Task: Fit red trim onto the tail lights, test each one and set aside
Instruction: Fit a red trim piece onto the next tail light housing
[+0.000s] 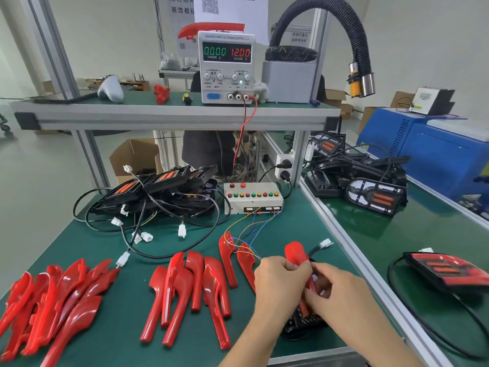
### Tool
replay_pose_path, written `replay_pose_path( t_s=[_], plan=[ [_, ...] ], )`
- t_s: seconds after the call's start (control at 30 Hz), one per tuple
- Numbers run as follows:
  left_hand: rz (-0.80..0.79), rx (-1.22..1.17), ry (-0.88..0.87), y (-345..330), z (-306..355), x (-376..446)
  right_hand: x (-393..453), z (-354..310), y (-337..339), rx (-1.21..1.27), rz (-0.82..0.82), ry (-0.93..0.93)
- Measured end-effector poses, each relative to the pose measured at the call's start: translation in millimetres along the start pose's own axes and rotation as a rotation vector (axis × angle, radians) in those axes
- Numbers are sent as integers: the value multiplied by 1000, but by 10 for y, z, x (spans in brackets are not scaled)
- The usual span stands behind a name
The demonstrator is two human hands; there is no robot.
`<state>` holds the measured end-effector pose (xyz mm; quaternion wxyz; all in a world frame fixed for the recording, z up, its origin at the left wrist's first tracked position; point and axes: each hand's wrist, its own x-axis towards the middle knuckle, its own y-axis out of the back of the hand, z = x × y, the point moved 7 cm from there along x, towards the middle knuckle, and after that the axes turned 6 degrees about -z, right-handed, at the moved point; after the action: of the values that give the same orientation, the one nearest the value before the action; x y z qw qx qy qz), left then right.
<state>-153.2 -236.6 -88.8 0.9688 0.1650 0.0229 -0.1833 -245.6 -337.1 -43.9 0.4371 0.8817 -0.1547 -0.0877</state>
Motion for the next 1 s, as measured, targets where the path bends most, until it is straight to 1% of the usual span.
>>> replay_pose_path(
  t_s=[0.1,0.23,0.27,0.37,0.53,0.67,0.9,1.0],
  plan=[
    [3,88,-24,-21,28,43,97,104,39,-66,33,-24],
    [142,363,-53,250,-100,77,167,321,146,-35,27,-82],
    [139,430,-64,284,-136,86,179,374,152,-31,9,-97],
    [45,567,-35,229,-264,122,167,454,133,10,-49,-122],
    [-34,637,29,130,-326,186,182,520,92,-13,-53,-101],
    [-98,585,49,70,-347,285,194,499,69,-125,-47,-87],
    [-109,593,22,66,-289,481,172,459,63,-367,-46,-69],
    [-86,653,-62,54,-135,588,147,469,53,-408,-34,-60]
  ],
)
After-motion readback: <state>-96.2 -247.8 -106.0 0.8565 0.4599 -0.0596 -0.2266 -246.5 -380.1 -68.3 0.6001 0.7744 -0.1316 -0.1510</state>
